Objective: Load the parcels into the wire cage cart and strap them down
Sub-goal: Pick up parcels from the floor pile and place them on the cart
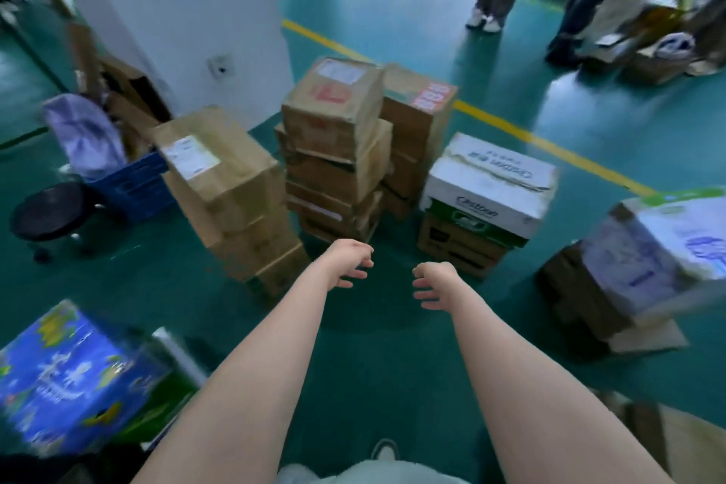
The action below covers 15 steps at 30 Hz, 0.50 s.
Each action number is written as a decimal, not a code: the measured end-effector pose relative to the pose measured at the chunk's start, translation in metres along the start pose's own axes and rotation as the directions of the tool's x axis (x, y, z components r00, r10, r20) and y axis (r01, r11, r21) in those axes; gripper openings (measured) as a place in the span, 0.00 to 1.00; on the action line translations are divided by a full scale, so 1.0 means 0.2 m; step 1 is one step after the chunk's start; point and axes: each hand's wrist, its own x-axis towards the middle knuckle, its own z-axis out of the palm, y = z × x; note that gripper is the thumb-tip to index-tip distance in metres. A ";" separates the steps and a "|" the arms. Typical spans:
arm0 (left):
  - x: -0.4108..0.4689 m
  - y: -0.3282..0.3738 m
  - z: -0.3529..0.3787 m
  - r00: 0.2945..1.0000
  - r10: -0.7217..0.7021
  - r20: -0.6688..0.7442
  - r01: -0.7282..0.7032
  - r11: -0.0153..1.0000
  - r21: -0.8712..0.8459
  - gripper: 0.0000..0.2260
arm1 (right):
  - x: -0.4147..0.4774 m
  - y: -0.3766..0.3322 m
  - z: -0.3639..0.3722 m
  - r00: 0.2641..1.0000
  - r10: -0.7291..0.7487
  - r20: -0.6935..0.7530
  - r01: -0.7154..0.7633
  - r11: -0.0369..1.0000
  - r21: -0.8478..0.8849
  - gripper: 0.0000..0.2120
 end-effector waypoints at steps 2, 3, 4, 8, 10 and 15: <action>0.07 0.09 0.09 0.999 -0.003 0.035 0.003 1.000 0.018 0.14 | 0.07 0.00 -0.14 0.999 0.030 -0.032 -0.030 0.999 0.022 0.16; 0.11 0.12 0.13 0.999 -0.004 0.052 0.002 0.999 0.036 0.14 | 0.10 0.00 -0.21 0.998 0.043 -0.045 -0.041 0.998 0.038 0.16; 0.15 0.17 0.17 0.998 -0.008 0.067 0.003 0.998 0.061 0.14 | 0.14 0.00 -0.26 0.997 0.059 -0.056 -0.056 0.997 0.055 0.16; 0.34 0.31 0.30 0.994 -0.033 0.103 0.018 0.989 0.145 0.14 | 0.29 0.00 -0.40 0.991 0.118 -0.065 -0.111 0.987 0.114 0.15; 0.42 0.38 0.33 0.993 -0.039 0.112 0.020 0.986 0.164 0.14 | 0.34 -0.02 -0.45 0.989 0.138 -0.053 -0.129 0.982 0.138 0.16; 0.78 0.70 0.41 0.990 -0.021 0.138 -0.009 0.977 0.212 0.15 | 0.61 -0.23 -0.67 0.984 0.152 -0.098 -0.129 0.970 0.205 0.16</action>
